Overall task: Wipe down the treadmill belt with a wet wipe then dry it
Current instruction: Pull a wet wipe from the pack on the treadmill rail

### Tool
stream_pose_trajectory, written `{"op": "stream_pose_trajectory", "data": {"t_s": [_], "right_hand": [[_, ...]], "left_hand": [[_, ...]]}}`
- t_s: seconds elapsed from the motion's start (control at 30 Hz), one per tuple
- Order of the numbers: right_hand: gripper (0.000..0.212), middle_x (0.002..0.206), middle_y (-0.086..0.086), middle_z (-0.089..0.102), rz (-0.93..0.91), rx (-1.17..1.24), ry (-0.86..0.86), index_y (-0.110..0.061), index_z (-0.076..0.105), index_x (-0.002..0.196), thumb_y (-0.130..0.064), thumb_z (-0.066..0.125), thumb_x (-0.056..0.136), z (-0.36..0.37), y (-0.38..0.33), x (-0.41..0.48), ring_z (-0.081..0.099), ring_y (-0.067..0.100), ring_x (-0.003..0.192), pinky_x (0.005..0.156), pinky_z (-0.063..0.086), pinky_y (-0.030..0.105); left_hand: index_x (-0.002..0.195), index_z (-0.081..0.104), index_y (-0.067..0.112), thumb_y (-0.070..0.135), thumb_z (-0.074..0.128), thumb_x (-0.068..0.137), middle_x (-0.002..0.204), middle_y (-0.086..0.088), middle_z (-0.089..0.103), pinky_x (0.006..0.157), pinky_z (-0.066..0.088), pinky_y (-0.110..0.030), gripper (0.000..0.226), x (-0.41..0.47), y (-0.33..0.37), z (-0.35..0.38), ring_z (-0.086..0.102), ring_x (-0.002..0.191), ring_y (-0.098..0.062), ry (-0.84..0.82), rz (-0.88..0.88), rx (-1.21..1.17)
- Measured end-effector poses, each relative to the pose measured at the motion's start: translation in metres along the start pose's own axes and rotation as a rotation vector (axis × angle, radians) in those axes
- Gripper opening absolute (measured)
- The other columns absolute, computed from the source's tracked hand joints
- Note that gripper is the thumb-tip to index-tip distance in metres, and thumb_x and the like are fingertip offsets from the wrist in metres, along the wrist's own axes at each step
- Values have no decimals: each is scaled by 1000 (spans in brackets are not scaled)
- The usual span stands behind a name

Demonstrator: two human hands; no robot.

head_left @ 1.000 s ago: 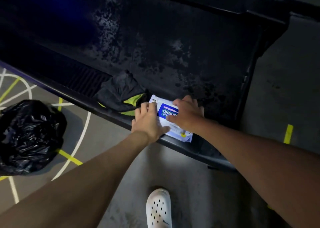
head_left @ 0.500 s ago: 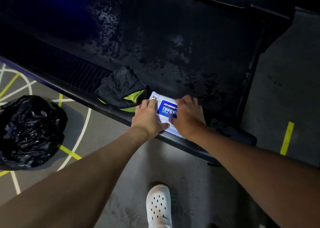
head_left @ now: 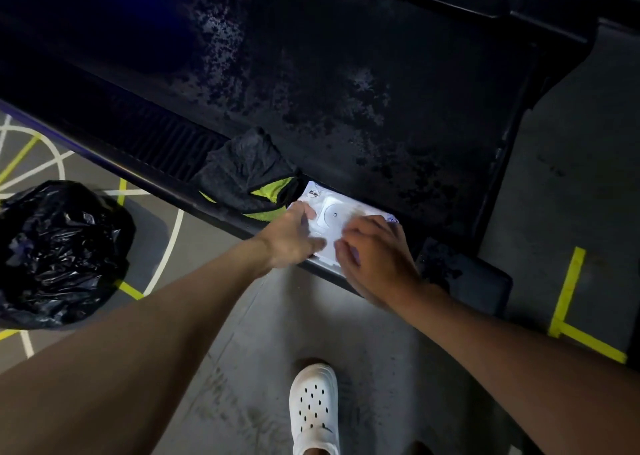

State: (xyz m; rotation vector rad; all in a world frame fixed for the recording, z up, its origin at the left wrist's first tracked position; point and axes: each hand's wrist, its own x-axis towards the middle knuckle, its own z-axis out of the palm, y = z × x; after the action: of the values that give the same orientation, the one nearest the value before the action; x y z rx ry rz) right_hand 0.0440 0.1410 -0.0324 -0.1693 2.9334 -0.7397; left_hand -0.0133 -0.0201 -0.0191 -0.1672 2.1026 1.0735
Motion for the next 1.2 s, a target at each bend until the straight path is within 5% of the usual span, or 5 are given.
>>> {"op": "stream_pose_trajectory", "data": {"t_s": [0.27,0.53,0.77,0.97,1.2], "right_hand": [[44,124,3,47,16,-155,-168,-29,57,135,-23,60,91,-7,-4,42,42,26,118,96,35,38],[15,118,6,50,-98,-236,-180,-14,63,106,-12,59,92,-11,-5,53,46,27,111,87,37,38],[37,79,4,61,-197,-96,-138,-17,54,80,10,66,58,-24,24,32,58,34,78,67,36,34],[31,86,5,73,-164,-98,-109,-15,76,102,-22,50,86,-14,19,37,60,32,82,70,54,41],[24,115,3,66,-88,-285,-254,-21,68,116,-21,53,97,-15,5,53,53,27,111,75,31,29]], "left_hand": [[132,36,26,12,68,80,84,8,50,81,50,-34,63,1,-5,9,51,87,-17,97,106,226],[122,35,41,22,65,75,109,4,55,84,53,-47,59,4,0,8,58,96,-22,41,99,287],[134,35,39,30,61,77,123,3,39,96,45,-51,63,9,2,12,47,116,-22,14,74,367],[134,32,40,40,50,66,121,3,38,98,43,-52,71,7,4,15,47,117,-21,1,46,412],[135,33,40,40,42,61,123,4,39,99,43,-52,74,8,3,13,47,117,-20,-8,41,429]]}}
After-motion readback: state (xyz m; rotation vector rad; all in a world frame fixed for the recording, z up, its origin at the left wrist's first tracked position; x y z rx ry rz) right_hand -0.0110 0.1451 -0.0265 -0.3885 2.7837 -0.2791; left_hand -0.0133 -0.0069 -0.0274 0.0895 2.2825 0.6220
